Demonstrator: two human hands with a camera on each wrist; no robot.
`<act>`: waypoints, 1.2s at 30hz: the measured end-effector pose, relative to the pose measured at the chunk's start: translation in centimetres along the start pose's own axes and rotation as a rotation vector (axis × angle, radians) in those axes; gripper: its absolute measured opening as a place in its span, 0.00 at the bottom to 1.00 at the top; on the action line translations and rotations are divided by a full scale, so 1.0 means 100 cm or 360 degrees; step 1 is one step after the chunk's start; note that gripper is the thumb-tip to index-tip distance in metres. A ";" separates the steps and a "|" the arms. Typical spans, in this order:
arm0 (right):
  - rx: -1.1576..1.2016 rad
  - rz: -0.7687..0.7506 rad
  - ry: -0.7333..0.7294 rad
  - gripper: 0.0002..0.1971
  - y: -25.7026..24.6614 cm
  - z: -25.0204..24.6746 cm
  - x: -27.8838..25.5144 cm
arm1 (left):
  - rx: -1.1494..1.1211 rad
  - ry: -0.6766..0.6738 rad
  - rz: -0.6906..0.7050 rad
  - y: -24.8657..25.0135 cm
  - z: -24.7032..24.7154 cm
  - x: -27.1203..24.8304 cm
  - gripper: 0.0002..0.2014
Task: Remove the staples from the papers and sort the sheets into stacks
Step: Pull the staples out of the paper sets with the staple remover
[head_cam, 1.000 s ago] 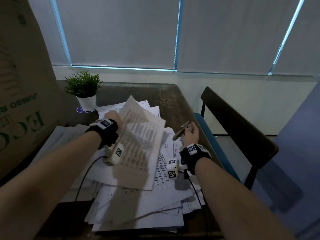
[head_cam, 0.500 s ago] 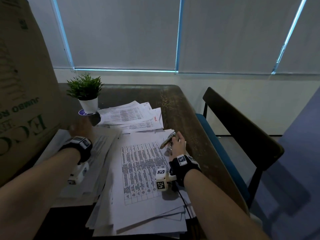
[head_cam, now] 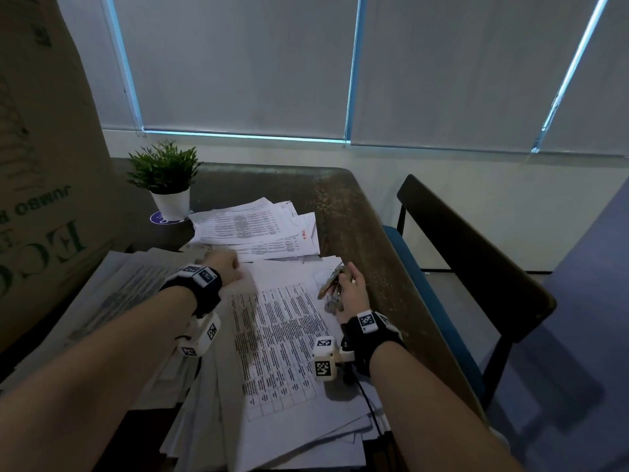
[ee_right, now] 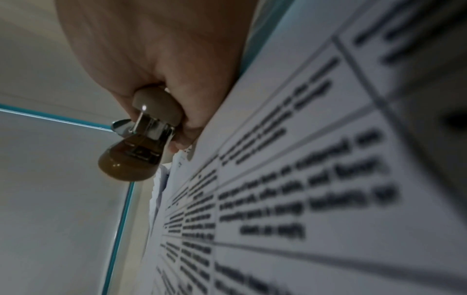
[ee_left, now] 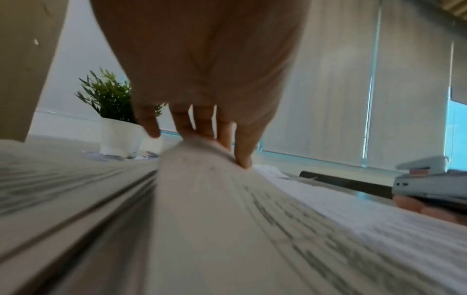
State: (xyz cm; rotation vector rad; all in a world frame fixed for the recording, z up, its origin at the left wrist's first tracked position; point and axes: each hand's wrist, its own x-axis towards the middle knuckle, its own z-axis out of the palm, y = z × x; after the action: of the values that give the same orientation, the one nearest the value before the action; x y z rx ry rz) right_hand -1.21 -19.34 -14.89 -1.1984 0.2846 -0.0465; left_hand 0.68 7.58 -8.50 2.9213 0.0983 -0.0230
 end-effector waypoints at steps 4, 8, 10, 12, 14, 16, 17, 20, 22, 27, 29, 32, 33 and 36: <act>-0.0018 0.0009 0.0029 0.16 -0.001 -0.001 0.003 | -0.0546 0.0021 -0.0058 -0.001 -0.013 -0.006 0.16; -0.0350 -0.0003 -0.0008 0.17 -0.005 -0.002 0.019 | -0.1369 -0.0013 -0.0060 0.012 -0.019 -0.018 0.08; -0.0603 -0.0028 -0.0016 0.27 -0.014 -0.005 0.027 | -0.1669 -0.0029 -0.0041 0.024 -0.013 -0.023 0.05; -0.0789 -0.0156 -0.0120 0.32 -0.037 0.003 0.008 | -0.1860 -0.0021 -0.0093 0.033 -0.004 -0.022 0.09; -0.1030 -0.0325 -0.0336 0.30 -0.055 0.011 -0.009 | -0.1922 -0.0102 -0.0270 0.033 0.008 -0.008 0.20; -0.1326 -0.0362 -0.0603 0.28 -0.064 0.020 -0.025 | -0.1864 -0.0401 -0.0492 0.029 0.025 0.010 0.37; -0.1503 -0.0362 -0.0695 0.27 -0.064 0.024 -0.030 | -0.1855 -0.0500 -0.0550 0.029 0.031 0.012 0.36; -0.1858 -0.0483 -0.0750 0.26 -0.054 0.034 -0.039 | -0.1771 -0.0514 -0.0589 0.038 0.041 0.001 0.21; -0.1992 -0.0543 -0.0759 0.25 -0.046 0.039 -0.042 | -0.1681 -0.0412 -0.0605 0.037 0.051 -0.002 0.22; -0.2215 -0.0740 -0.0779 0.14 -0.031 0.052 -0.045 | -0.1564 -0.0331 -0.0672 0.032 0.070 0.003 0.30; -0.2264 -0.0783 -0.0790 0.15 -0.029 0.054 -0.045 | -0.1376 -0.0300 -0.0635 0.046 0.056 -0.010 0.30; -0.2285 -0.0806 -0.0771 0.15 -0.027 0.056 -0.044 | -0.1057 -0.0303 -0.0602 0.054 0.050 -0.017 0.30; -0.2294 -0.0794 -0.0756 0.16 -0.026 0.058 -0.044 | -0.0983 -0.0300 -0.0571 0.054 0.048 -0.018 0.30; -0.2416 -0.0671 -0.0678 0.21 -0.019 0.066 -0.044 | -0.0872 -0.0282 -0.0558 0.055 0.043 -0.019 0.30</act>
State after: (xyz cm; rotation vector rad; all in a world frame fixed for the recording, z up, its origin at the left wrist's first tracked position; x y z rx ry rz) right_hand -3.64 -13.20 -10.14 -2.7038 -0.4326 0.0807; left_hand -0.88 1.13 -11.48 2.3121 0.5004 -0.2657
